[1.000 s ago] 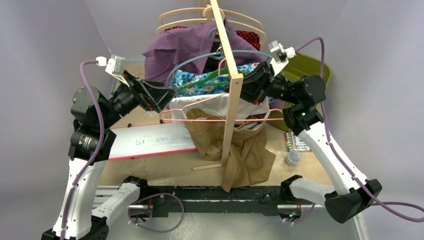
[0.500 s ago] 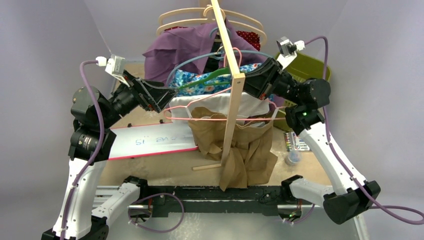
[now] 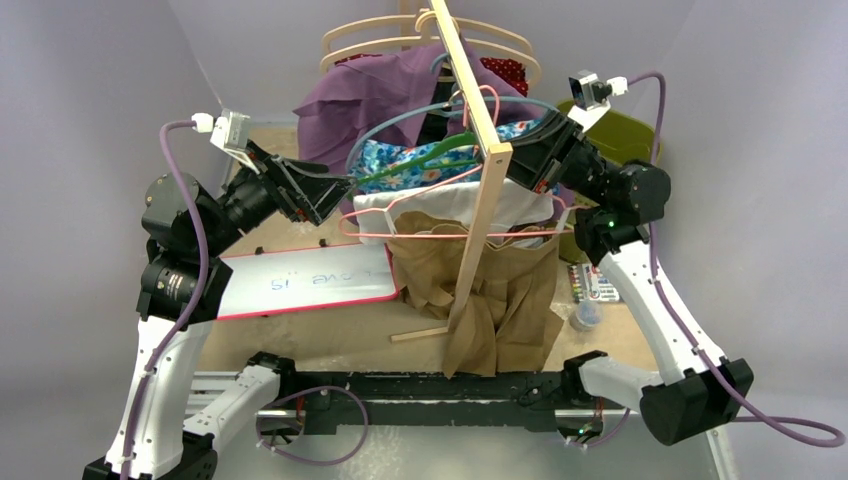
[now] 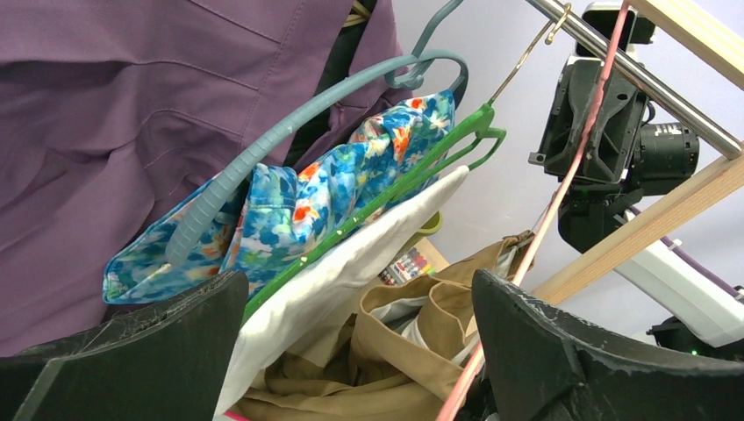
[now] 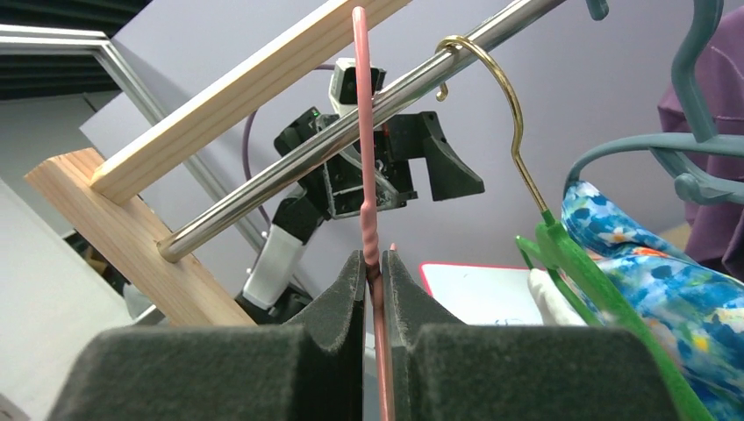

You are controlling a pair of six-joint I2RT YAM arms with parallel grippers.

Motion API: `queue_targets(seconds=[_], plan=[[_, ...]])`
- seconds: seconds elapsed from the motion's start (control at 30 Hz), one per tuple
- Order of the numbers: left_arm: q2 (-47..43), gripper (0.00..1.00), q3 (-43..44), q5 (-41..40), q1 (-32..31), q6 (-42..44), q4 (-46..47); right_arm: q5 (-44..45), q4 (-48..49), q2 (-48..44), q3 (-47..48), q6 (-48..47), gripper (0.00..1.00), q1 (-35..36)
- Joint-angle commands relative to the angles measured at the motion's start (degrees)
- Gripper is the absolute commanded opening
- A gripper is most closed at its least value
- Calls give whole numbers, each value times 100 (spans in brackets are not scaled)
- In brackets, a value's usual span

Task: Remove the skirt from the hanger
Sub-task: Pick up the hanger from the clothesline.

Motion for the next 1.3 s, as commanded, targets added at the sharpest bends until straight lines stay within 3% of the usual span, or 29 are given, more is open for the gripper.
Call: queue_targets(seconds=[0.0, 0.53, 0.9, 1.1, 1.27], plan=[[-34, 99, 78, -17, 1, -66, 280, 535, 892, -33, 388, 867, 0, -67], [-60, 99, 12, 22, 0, -167, 391, 2165, 1183, -21, 248, 2033, 0, 29], [-92, 99, -4, 51, 0, -175, 396, 3510, 182, -328, 388, 2166, 0, 296], [-110, 99, 18, 51, 0, -175, 403, 3722, -59, -273, 725, 1968, 0, 330], [-128, 99, 85, 17, 5, -26, 208, 3653, -828, -743, 187, 1291, 0, 331]])
